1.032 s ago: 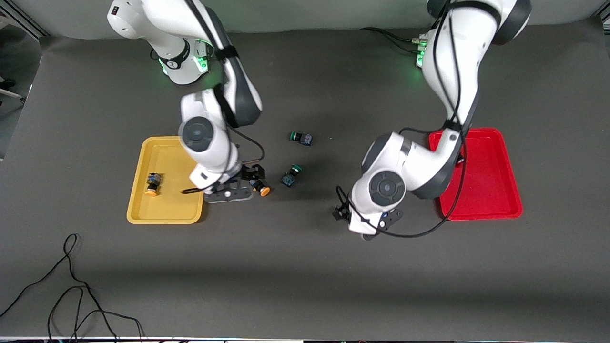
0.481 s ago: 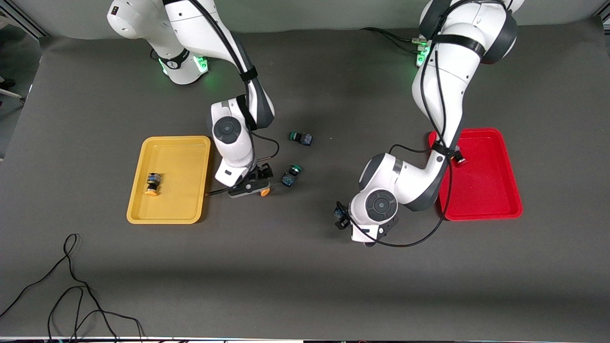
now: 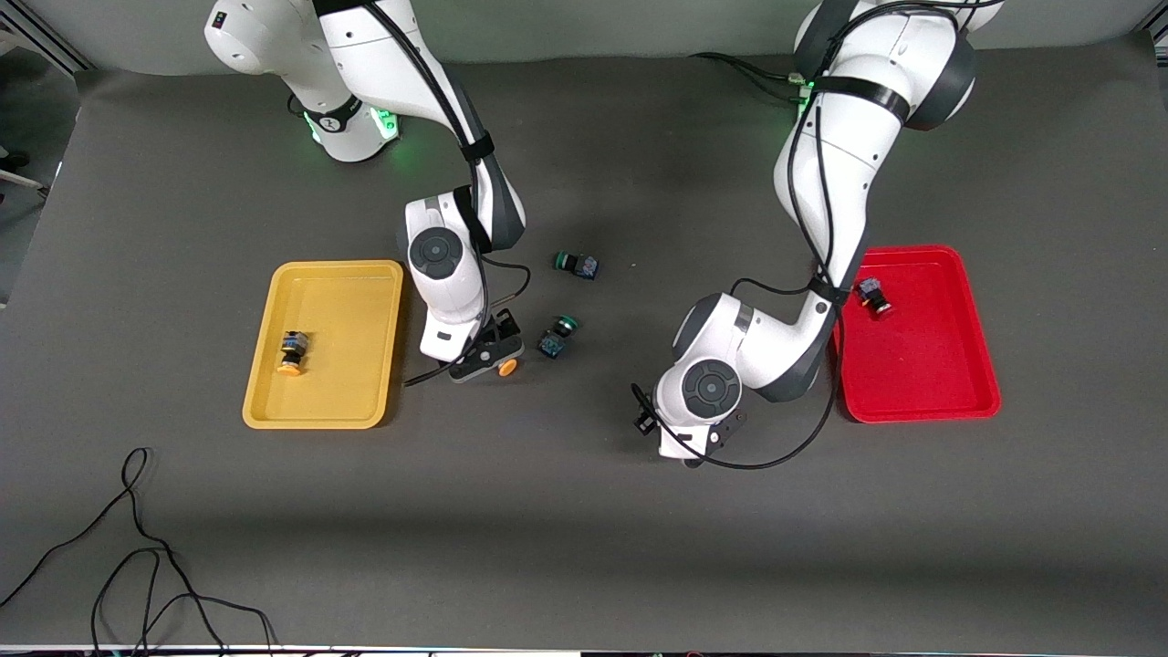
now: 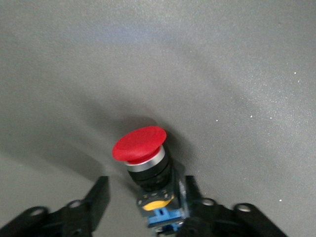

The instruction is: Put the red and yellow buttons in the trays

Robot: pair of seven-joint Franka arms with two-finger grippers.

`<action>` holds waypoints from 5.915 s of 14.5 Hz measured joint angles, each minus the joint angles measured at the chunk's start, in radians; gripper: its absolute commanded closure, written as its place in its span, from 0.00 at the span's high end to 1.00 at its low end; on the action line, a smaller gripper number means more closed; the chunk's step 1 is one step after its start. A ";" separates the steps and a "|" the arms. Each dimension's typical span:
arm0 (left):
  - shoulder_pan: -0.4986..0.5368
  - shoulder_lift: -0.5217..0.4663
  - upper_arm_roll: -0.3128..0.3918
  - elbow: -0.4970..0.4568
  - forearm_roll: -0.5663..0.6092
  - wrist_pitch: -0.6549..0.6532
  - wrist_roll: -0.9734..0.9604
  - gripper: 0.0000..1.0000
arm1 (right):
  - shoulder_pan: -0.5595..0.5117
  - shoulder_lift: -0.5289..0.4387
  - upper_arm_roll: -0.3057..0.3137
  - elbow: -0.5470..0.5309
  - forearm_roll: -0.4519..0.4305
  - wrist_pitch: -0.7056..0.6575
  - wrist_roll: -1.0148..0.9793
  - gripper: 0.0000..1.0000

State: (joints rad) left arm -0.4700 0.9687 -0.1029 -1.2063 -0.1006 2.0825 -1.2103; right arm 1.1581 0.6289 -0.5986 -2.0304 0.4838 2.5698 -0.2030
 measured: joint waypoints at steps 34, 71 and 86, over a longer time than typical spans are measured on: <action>0.633 -0.698 0.034 -1.164 0.277 0.442 1.264 1.00 | -0.184 0.083 -0.354 0.045 0.243 -0.468 -0.128 1.00; 0.490 -1.072 0.027 -0.578 0.217 -0.424 1.169 1.00 | -1.115 -0.610 0.469 0.342 -0.424 -0.866 0.130 1.00; 0.480 -1.046 0.024 -0.574 0.170 -0.451 1.161 1.00 | -1.140 -0.612 0.508 0.353 -0.482 -0.907 0.134 1.00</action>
State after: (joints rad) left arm 0.0096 -0.0770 -0.0789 -1.7807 0.0694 1.6317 -0.0492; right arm 0.0182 0.0173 -0.0910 -1.6772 0.0019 1.6633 -0.0694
